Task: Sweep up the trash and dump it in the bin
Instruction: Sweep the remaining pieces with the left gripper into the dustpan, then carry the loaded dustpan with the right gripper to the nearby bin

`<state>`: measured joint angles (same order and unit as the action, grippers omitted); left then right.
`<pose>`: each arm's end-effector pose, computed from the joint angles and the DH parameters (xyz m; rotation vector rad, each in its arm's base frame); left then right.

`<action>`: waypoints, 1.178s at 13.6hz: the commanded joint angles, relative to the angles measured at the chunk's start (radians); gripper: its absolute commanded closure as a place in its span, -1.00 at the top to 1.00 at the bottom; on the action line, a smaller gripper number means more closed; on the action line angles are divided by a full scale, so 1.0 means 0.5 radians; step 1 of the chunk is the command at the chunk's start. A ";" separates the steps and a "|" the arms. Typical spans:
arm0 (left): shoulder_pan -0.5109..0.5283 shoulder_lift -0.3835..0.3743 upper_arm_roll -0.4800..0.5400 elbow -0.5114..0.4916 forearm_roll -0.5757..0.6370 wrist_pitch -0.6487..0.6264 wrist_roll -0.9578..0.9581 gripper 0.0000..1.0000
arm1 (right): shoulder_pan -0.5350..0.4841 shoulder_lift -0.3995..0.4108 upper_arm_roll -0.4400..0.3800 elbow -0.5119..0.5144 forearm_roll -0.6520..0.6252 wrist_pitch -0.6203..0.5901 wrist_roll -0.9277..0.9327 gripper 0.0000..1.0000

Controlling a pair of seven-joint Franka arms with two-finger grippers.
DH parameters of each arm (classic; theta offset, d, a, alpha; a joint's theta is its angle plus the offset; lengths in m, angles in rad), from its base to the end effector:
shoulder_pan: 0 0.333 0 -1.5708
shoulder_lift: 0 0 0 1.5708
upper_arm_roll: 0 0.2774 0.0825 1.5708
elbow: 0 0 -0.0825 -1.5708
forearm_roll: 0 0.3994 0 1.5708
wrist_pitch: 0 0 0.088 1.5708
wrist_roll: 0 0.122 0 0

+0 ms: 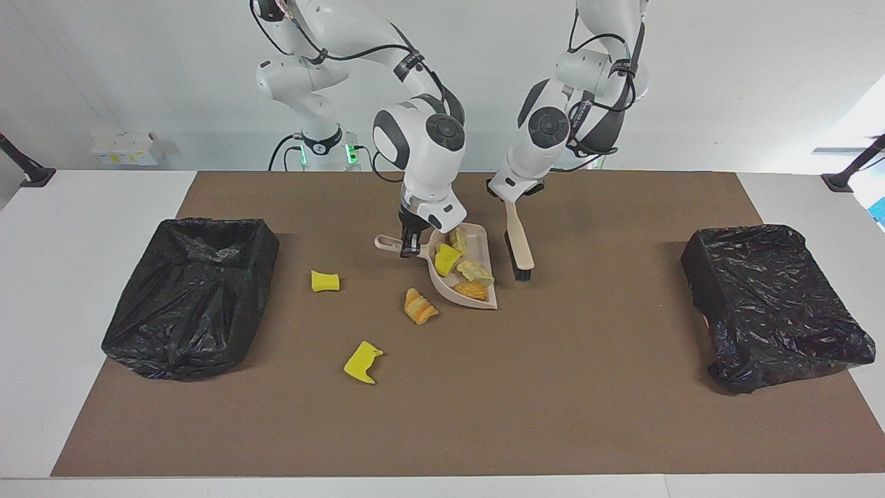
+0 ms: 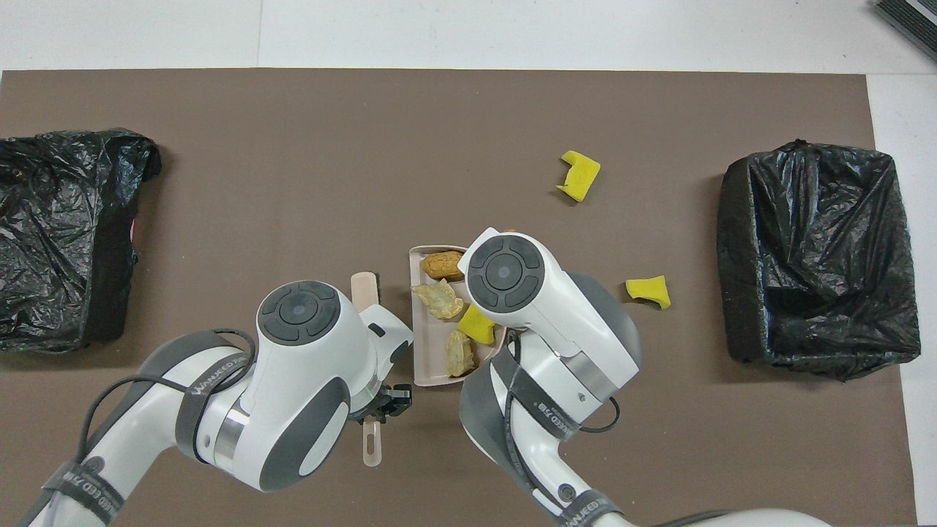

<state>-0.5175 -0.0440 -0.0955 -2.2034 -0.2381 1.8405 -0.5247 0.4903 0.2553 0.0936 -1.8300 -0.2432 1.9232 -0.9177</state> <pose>0.3922 -0.3029 0.3192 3.0758 0.0203 -0.5949 0.5181 0.3161 0.3236 2.0593 2.1269 -0.2823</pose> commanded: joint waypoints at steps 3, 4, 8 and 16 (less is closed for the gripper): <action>-0.020 -0.182 -0.024 -0.201 0.047 0.003 -0.110 -1.00 | -0.063 -0.050 0.009 -0.022 0.069 0.038 -0.076 -1.00; -0.026 -0.218 -0.036 -0.247 0.047 0.007 -0.132 -1.00 | -0.076 -0.050 0.012 -0.022 0.106 0.053 -0.091 -1.00; -0.289 -0.308 -0.039 -0.354 0.044 0.016 -0.352 -1.00 | -0.183 -0.084 0.009 -0.019 0.274 0.136 -0.250 -1.00; -0.527 -0.314 -0.045 -0.486 -0.076 0.095 -0.408 -1.00 | -0.661 -0.152 0.006 0.165 0.648 -0.038 -0.763 -1.00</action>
<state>-0.7585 -0.1652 -0.1319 -2.4035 -0.2558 1.8547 -0.7307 0.2116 0.1843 0.0870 -1.7880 0.0207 1.9577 -1.2545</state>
